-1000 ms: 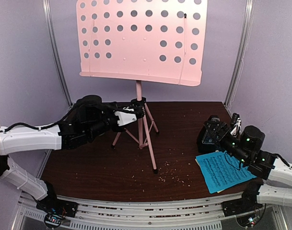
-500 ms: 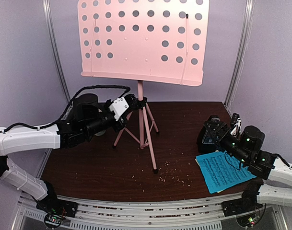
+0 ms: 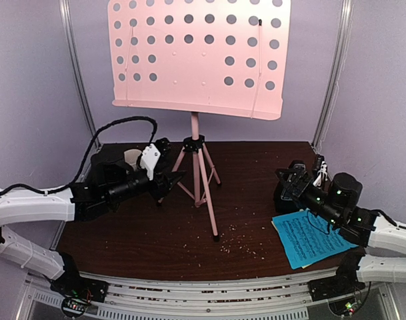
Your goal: Pack up the instrument practice props
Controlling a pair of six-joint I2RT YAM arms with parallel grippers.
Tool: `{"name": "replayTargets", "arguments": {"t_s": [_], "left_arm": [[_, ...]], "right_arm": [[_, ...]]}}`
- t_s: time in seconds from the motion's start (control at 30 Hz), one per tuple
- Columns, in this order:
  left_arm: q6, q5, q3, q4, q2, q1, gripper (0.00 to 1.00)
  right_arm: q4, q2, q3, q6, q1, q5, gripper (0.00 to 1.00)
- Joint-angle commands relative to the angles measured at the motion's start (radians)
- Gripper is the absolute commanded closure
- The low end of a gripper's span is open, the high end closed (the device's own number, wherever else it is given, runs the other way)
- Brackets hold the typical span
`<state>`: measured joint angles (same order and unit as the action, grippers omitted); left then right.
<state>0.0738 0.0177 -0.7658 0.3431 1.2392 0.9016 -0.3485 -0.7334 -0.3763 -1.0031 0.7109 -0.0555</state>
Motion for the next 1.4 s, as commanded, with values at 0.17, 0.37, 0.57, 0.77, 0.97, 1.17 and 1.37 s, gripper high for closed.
{"name": "replayTargets", "arguments": {"t_s": [0.17,0.37,0.57,0.77,0.97,1.17,1.37], "left_arm": [[-0.305,-0.019,0.118,0.165,-0.124,-0.013,0.18],[-0.382,-0.038,0.149,0.16,-0.15,-0.021,0.07],[-0.442,-0.062,0.166,0.153,-0.145,-0.03,0.04],[-0.449,-0.112,0.13,0.136,-0.108,-0.04,0.04],[-0.469,-0.128,0.098,0.104,-0.093,-0.043,0.04],[-0.457,-0.121,0.095,0.073,-0.107,-0.042,0.03],[-0.459,-0.124,0.095,0.047,-0.115,-0.043,0.03]], "right_arm": [[-0.313,-0.333,-0.25,0.194,0.068,0.24,0.16],[-0.359,-0.539,-0.425,0.326,0.122,0.291,0.23],[-0.404,-0.672,-0.532,0.389,0.129,0.332,0.3],[-0.452,-0.766,-0.613,0.388,0.128,0.389,0.31],[-0.39,-0.848,-0.752,0.432,0.126,0.408,0.33],[-0.391,-0.92,-0.848,0.445,0.113,0.451,0.32],[-0.405,-0.988,-0.941,0.451,0.108,0.48,0.36]]}}
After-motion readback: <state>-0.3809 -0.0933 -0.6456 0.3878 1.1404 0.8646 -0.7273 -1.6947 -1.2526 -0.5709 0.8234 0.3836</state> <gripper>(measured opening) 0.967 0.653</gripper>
